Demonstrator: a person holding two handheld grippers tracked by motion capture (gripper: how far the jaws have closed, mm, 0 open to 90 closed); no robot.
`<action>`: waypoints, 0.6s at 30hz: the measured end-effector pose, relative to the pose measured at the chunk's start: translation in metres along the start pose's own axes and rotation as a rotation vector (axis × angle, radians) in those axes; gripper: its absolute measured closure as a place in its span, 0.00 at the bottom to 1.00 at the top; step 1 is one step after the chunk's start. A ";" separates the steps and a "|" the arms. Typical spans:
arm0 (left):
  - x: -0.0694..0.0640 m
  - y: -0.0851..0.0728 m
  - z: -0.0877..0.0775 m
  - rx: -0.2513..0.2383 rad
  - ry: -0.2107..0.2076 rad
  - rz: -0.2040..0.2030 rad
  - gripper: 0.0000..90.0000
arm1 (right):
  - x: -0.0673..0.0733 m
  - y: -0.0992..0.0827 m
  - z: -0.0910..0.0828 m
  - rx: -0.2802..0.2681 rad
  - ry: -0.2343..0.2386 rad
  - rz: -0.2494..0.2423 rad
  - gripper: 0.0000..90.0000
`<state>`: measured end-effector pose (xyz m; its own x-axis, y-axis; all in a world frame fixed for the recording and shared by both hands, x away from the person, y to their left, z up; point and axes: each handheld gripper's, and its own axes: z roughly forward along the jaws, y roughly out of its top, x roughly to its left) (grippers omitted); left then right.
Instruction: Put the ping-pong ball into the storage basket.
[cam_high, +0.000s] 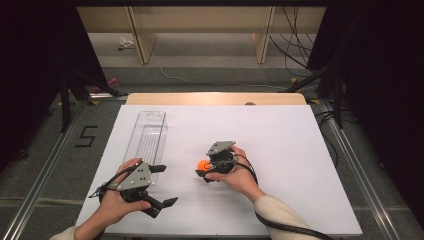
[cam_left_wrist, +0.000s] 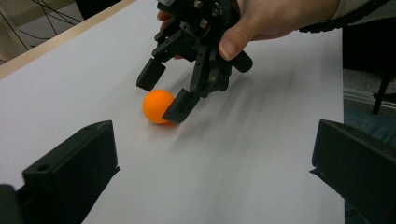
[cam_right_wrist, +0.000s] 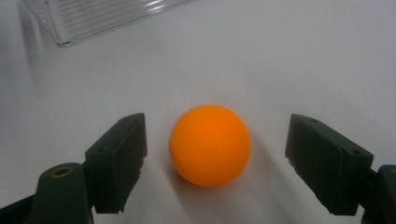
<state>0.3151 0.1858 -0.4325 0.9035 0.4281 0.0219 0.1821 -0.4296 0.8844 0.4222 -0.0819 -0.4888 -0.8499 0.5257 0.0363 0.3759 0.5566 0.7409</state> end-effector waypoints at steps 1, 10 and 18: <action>0.000 0.000 0.000 0.000 0.000 0.000 0.00 | 0.000 0.000 0.001 0.002 0.001 0.000 0.25; 0.000 0.000 0.000 0.000 -0.001 0.000 0.00 | 0.003 0.001 0.006 0.008 -0.001 -0.012 0.31; 0.000 0.000 0.000 -0.001 -0.002 0.001 0.00 | 0.004 0.001 0.008 0.009 0.000 -0.013 0.40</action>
<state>0.3149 0.1857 -0.4323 0.9043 0.4263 0.0223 0.1807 -0.4295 0.8848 0.4224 -0.0744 -0.4936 -0.8547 0.5185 0.0269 0.3682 0.5687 0.7355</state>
